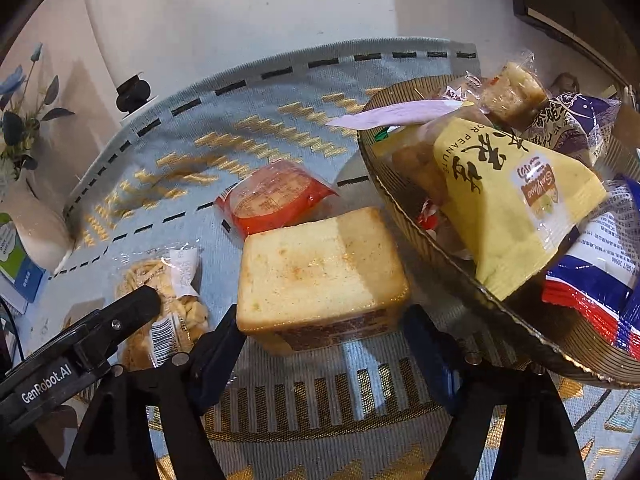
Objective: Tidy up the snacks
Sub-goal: 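Grasp the clear cookie bag with the left gripper while the right gripper grasps the cake block, then carry the cookie bag and cake block into the amber bowl and open both grippers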
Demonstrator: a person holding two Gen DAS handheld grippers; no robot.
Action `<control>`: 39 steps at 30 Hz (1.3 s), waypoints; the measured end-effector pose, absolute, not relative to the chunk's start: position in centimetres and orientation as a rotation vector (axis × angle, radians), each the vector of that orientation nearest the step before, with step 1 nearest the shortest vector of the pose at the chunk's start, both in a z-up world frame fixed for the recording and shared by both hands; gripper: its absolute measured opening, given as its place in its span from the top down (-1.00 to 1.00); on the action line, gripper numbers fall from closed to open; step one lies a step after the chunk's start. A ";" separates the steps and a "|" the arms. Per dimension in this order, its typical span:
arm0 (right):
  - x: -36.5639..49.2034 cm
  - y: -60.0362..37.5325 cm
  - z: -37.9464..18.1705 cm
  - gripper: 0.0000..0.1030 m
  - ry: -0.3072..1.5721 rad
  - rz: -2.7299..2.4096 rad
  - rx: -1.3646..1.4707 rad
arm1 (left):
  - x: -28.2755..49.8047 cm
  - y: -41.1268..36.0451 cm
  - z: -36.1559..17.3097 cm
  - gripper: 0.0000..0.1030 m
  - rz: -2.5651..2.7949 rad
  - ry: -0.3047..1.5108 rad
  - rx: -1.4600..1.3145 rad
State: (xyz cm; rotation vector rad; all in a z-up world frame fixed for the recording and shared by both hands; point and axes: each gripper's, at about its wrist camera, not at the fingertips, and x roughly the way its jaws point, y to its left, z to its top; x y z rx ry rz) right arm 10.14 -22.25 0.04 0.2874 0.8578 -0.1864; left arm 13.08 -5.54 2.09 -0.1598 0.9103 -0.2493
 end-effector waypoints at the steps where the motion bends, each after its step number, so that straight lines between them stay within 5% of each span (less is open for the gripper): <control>1: 9.8 -22.3 0.1 -0.51 0.852 -0.171 0.290 | 13.1 -5.6 2.1 -1.00 -0.251 0.912 -0.160; 25: -1.1 -23.9 1.1 -0.51 0.758 -0.194 0.448 | 12.4 -8.0 1.7 -0.97 -0.324 0.904 -0.036; 26: -0.9 -23.8 0.9 -0.51 0.769 -0.196 0.448 | 12.3 -8.3 1.7 -0.92 -0.331 0.902 -0.026; 28: -0.2 -23.5 0.6 -0.55 0.808 -0.192 0.434 | 12.0 -8.6 1.9 -0.10 -0.354 0.885 -0.011; 31: 0.0 -23.2 0.7 -0.59 0.816 -0.195 0.414 | 11.2 -9.7 2.4 0.07 -0.364 0.853 0.042; 37: 0.9 -23.2 0.4 -1.00 0.807 -0.172 0.447 | 11.4 -8.7 2.5 0.15 -0.384 0.860 -0.043; 39: 1.7 -22.6 0.2 -1.00 0.832 -0.212 0.399 | 11.2 -8.7 2.5 0.15 -0.378 0.855 -0.045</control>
